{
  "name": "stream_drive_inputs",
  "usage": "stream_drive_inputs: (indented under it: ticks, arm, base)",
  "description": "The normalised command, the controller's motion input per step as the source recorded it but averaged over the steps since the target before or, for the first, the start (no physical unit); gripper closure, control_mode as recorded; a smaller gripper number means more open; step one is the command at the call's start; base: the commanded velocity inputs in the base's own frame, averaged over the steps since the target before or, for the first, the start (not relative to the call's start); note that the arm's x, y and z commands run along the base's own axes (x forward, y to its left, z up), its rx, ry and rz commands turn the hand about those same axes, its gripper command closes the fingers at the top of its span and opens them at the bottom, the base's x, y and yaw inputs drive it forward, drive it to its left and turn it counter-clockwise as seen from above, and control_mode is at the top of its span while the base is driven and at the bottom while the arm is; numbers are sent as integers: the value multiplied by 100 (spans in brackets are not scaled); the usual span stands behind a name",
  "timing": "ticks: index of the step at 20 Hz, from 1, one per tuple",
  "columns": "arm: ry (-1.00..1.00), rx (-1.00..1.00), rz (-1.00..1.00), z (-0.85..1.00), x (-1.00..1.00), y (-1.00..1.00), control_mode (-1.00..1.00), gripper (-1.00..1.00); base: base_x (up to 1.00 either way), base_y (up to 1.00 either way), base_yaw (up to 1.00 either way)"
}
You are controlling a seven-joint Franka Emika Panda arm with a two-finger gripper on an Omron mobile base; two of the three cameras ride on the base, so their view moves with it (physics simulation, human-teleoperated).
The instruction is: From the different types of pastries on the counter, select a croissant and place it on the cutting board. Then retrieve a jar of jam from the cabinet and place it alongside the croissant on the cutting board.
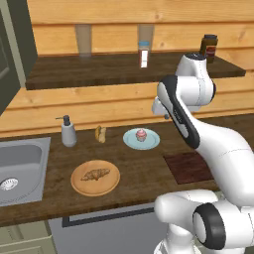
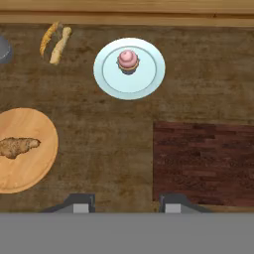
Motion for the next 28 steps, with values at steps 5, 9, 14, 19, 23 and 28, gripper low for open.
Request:
stream_drive_inputs:
  ticks: [5,9,14,19,23,28]
  arm:
    - [7,-4,8,-17,-10,61,-100,-100]
    - [13,-1,26,-36,-28,78,-100,-100]
    - [7,0,35,-28,-24,57,-100,-100]
    - [10,0,47,-24,-5,33,-100,-100]
    - [8,1,46,-5,0,16,-100,-100]
    - [18,2,34,-8,0,13,-100,-100]
  base:
    - [0,0,0]
    - [0,0,0]
    - [0,0,0]
    - [0,0,0]
    - [0,0,0]
    - [0,0,0]
